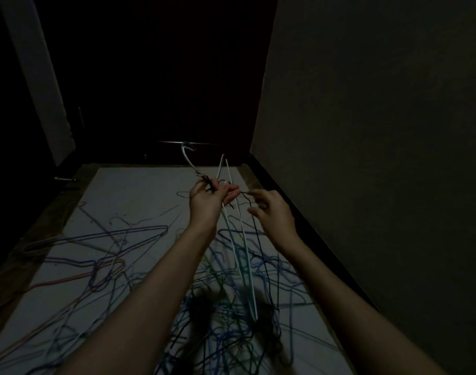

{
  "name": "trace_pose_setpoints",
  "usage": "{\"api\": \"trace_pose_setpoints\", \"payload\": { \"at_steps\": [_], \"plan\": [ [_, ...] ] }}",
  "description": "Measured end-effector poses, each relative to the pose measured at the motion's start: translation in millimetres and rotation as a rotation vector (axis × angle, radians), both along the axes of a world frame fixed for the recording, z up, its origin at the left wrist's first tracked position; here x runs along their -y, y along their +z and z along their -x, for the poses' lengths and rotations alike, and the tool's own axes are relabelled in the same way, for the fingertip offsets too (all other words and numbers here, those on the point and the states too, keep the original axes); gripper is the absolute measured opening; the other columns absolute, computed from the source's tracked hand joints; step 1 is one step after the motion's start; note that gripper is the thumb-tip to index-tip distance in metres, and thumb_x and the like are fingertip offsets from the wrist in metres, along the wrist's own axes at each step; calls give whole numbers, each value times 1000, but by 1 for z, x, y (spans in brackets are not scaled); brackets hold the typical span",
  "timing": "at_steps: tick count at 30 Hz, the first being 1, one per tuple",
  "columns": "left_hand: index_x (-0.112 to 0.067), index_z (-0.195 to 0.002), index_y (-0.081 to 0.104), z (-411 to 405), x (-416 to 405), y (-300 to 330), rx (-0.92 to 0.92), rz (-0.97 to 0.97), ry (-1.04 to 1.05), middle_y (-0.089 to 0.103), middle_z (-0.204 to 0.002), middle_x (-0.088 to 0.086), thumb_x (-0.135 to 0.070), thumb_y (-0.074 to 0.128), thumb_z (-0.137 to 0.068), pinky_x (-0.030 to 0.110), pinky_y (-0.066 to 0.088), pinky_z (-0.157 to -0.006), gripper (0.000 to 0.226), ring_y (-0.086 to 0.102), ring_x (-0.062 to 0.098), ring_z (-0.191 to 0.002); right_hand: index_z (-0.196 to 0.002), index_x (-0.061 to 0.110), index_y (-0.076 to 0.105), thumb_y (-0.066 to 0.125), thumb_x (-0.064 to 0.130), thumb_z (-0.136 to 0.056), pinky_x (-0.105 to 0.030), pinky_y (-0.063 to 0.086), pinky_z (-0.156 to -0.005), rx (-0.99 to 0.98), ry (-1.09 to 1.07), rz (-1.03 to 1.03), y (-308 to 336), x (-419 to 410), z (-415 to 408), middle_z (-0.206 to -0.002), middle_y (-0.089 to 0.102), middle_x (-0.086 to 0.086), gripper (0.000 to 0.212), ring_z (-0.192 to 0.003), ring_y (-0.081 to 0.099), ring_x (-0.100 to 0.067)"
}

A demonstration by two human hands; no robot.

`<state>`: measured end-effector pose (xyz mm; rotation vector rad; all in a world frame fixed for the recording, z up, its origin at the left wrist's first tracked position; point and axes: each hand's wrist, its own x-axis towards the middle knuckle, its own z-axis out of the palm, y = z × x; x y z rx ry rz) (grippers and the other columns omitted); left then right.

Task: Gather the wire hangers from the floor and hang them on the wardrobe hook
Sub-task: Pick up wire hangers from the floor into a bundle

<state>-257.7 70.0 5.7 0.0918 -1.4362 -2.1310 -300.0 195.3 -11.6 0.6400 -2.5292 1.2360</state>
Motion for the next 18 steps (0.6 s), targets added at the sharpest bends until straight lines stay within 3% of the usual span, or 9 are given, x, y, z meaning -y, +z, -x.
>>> {"api": "trace_pose_setpoints", "payload": {
  "at_steps": [2, 6, 8, 13, 18],
  "plan": [
    [-10, -71, 38, -4, 2, -3, 15, 40, -48, 57, -74, 16, 6, 46, -94, 21, 58, -69, 29, 69, 9, -65, -121, 19, 60, 60, 13, -89, -30, 47, -77, 59, 25, -10, -10, 4, -1, -103, 55, -4, 32, -87, 54, -14],
    [-9, -72, 38, -15, 13, -12, 88, 107, -87, 59, -72, 16, 8, 46, -93, 18, 56, -65, 28, 68, 7, -63, -113, 24, 61, 58, 14, -90, -41, 52, -71, 178, 103, 40, -34, 23, -5, -87, 59, -1, 25, -79, 61, -22],
    [-9, -74, 39, -21, 24, -19, 111, 120, -97, 59, -74, 16, 8, 46, -93, 16, 55, -64, 26, 68, 6, -62, -106, 25, 60, 57, 10, -91, -37, 52, -66, 253, 115, 124, -46, 37, -7, -85, 61, -3, 22, -74, 62, -21],
    [-9, -74, 40, -33, 61, -36, 168, 146, -122, 63, -82, 17, 7, 48, -92, 19, 56, -68, 26, 70, 11, -73, -107, -2, 60, 52, -2, -91, -30, 55, -59, 457, 144, 320, -66, 73, -13, -83, 55, -16, 17, -60, 56, -23],
    [-10, -84, 49, -40, 93, -49, 301, 146, -154, 66, -93, 13, 9, 57, -86, 20, 56, -69, 21, 67, 17, -87, -99, 1, 58, 52, -6, -90, -25, 52, -50, 566, 107, 422, -72, 87, -10, -72, 55, -11, 12, -54, 54, -21]
  ]
}}
